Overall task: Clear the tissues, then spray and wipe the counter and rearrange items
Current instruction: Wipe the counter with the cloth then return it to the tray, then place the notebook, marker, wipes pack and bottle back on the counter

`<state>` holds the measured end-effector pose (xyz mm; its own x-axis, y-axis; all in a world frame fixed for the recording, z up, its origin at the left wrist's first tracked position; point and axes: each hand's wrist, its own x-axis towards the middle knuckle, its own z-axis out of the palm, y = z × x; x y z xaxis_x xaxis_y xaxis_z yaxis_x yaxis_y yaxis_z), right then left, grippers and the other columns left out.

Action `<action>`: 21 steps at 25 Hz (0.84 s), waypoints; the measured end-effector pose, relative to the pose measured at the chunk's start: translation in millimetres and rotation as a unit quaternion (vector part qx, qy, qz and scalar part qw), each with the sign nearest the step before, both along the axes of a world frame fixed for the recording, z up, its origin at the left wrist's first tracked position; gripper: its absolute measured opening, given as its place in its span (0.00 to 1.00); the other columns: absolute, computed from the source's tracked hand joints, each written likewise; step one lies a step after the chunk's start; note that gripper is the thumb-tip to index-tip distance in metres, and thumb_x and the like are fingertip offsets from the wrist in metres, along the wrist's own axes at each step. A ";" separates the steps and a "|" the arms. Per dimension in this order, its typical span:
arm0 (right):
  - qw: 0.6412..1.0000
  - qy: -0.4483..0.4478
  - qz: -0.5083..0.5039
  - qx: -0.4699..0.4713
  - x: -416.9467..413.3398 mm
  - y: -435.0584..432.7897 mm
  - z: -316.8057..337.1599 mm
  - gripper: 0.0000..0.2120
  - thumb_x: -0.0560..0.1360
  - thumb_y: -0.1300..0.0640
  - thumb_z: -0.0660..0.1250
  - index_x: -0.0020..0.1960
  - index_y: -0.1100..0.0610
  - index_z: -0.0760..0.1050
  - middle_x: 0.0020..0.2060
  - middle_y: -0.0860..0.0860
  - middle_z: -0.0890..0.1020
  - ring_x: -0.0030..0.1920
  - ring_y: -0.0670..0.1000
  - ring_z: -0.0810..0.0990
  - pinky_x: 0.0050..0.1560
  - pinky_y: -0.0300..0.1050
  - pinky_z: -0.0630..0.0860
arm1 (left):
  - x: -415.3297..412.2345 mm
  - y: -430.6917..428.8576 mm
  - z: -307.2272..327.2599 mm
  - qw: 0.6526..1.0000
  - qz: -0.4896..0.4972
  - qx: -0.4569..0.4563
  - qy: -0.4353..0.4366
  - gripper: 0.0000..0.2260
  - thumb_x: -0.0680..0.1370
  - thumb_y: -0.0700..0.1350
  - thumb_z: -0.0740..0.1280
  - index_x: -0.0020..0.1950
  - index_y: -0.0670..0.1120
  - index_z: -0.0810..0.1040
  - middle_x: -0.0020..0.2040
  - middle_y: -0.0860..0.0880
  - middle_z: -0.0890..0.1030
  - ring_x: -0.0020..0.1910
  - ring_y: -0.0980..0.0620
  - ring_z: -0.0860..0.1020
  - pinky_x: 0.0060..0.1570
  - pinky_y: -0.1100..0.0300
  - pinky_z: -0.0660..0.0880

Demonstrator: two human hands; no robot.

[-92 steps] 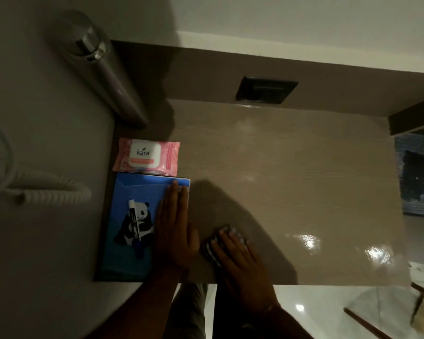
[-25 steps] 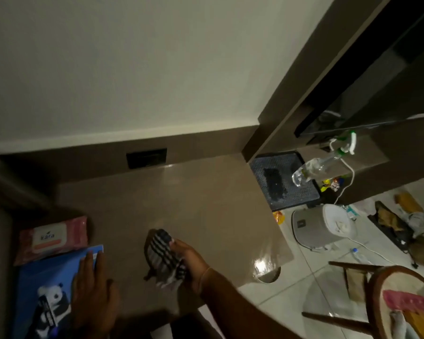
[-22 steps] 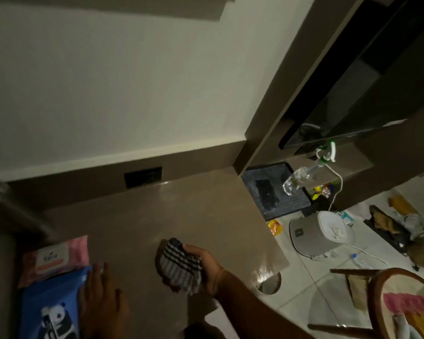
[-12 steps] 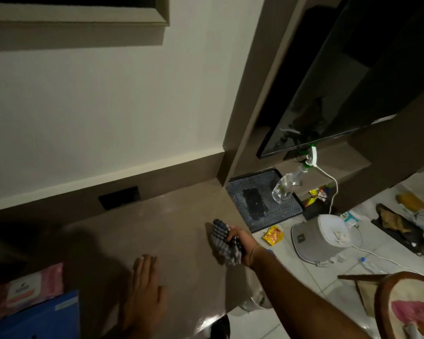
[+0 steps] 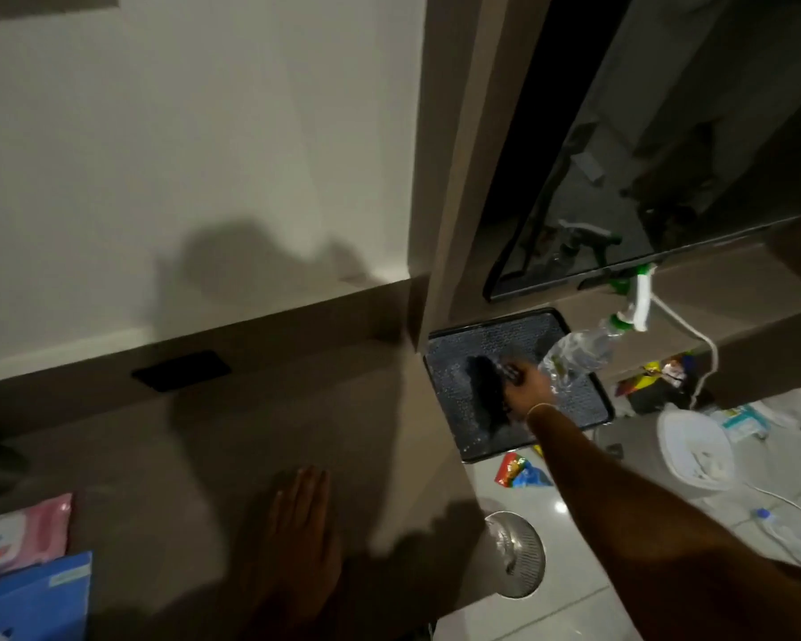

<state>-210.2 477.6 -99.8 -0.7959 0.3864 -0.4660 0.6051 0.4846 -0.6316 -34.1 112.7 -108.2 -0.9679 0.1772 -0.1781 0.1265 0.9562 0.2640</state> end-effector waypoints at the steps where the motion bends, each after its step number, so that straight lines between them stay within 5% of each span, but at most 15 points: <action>1: 0.998 -0.006 0.049 0.027 -6.1 2.3 -10.5 0.22 0.82 0.67 0.66 0.75 0.62 0.74 0.70 0.63 0.80 0.70 0.65 0.78 0.75 0.56 0.70 | 1.1 -4.6 -1.9 1.000 0.022 0.013 0.003 0.34 0.69 0.51 0.58 0.72 0.38 0.76 0.73 0.38 0.77 0.76 0.43 0.65 0.79 0.56 0.45; 7: 0.978 -0.034 0.145 0.144 -4.8 -10.3 -55.3 0.25 0.82 0.64 0.64 0.78 0.56 0.71 0.76 0.62 0.73 0.73 0.66 0.74 0.77 0.60 0.66 | 18.1 -44.0 -0.8 0.993 0.109 0.033 0.027 0.31 0.74 0.47 0.58 0.75 0.37 0.72 0.76 0.36 0.71 0.78 0.42 0.62 0.78 0.55 0.51; 11: 0.967 0.151 0.127 0.162 7.5 -66.7 -44.3 0.19 0.79 0.65 0.62 0.68 0.64 0.79 0.65 0.66 0.81 0.67 0.69 0.78 0.72 0.66 0.71 | 27.0 -82.2 6.6 0.985 0.171 0.003 -0.006 0.30 0.82 0.49 0.59 0.84 0.48 0.57 0.85 0.50 0.52 0.85 0.50 0.49 0.82 0.55 0.41; 14: 0.916 0.203 0.328 0.109 41.6 -161.8 -25.7 0.24 0.75 0.59 0.59 0.66 0.65 0.82 0.64 0.66 0.83 0.65 0.68 0.81 0.70 0.68 0.74 | 49.9 -126.4 16.5 0.967 0.253 -0.007 -0.023 0.34 0.81 0.51 0.58 0.85 0.51 0.47 0.85 0.54 0.45 0.85 0.53 0.44 0.81 0.55 0.36; 17: 0.816 0.232 0.521 0.098 83.0 -262.0 -15.9 0.17 0.70 0.61 0.74 0.58 0.60 0.87 0.58 0.61 0.87 0.60 0.66 0.86 0.65 0.70 0.79 | 78.5 -185.4 16.8 0.936 0.349 -0.023 -0.035 0.33 0.82 0.49 0.57 0.85 0.51 0.45 0.85 0.50 0.44 0.86 0.48 0.46 0.83 0.48 0.41; 19: 0.795 0.238 0.555 0.061 98.9 -325.3 -12.7 0.15 0.68 0.63 0.78 0.54 0.58 0.88 0.56 0.57 0.88 0.59 0.63 0.87 0.66 0.62 0.80 | 92.0 -228.8 16.4 0.894 0.445 -0.027 -0.042 0.35 0.82 0.47 0.62 0.85 0.47 0.48 0.85 0.44 0.51 0.85 0.43 0.53 0.84 0.45 0.50; 21: 0.789 0.210 0.577 0.029 112.3 -380.8 -10.0 0.13 0.75 0.63 0.71 0.58 0.56 0.87 0.60 0.54 0.87 0.63 0.58 0.85 0.70 0.54 0.78 | 103.6 -265.3 17.9 0.835 0.550 0.022 -0.026 0.35 0.78 0.48 0.69 0.82 0.43 0.60 0.81 0.39 0.65 0.79 0.38 0.65 0.79 0.42 0.61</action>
<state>-97.9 96.8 -109.8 -0.7134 -0.6967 -0.0753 -0.5161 0.5950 -0.6162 69.4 -152.6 -90.3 -0.5414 -0.8054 -0.2414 -0.8335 0.4765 0.2796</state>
